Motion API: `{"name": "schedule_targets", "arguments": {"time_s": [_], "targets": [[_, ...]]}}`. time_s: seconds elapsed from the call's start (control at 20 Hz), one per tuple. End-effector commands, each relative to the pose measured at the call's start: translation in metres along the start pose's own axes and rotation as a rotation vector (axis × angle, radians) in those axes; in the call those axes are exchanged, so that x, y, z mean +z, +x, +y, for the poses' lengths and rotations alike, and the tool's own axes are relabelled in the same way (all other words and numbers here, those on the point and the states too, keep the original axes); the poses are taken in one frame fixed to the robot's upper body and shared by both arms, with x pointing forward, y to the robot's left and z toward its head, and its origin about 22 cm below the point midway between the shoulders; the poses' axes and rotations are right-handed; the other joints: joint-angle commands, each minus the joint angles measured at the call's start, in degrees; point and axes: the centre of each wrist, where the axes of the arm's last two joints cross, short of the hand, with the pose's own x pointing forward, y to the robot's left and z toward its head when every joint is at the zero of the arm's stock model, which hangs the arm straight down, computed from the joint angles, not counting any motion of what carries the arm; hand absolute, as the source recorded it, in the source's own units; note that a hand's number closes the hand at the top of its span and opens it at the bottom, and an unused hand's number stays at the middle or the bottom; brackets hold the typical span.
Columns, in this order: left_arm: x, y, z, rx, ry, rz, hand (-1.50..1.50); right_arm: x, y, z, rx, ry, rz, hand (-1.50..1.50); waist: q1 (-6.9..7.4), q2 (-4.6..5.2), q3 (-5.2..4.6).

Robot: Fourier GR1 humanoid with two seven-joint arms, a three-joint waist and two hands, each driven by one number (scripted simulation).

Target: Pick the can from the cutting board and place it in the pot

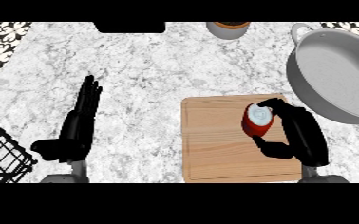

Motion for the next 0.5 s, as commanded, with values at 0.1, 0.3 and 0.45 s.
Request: {"name": "schedule_targets", "arguments": {"time_s": [0.1,0.3,0.45], "targets": [[-0.007,0.008,-0.002,-0.008,-0.042,-0.019,0.00,-0.056,-0.009,-0.015,0.035,-0.103,0.365,1.50,2.25,1.06,0.07],[-0.008,0.014,-0.009,0.007,-0.062,-0.050,0.00,-0.050,-0.052,-0.019,0.014,-0.122,0.774,1.50,4.57,3.63,-0.05],[-0.009,0.016,-0.017,0.015,-0.087,-0.070,0.00,-0.079,-0.063,-0.046,0.071,-0.219,0.952,1.50,7.03,3.78,-0.26]]}}
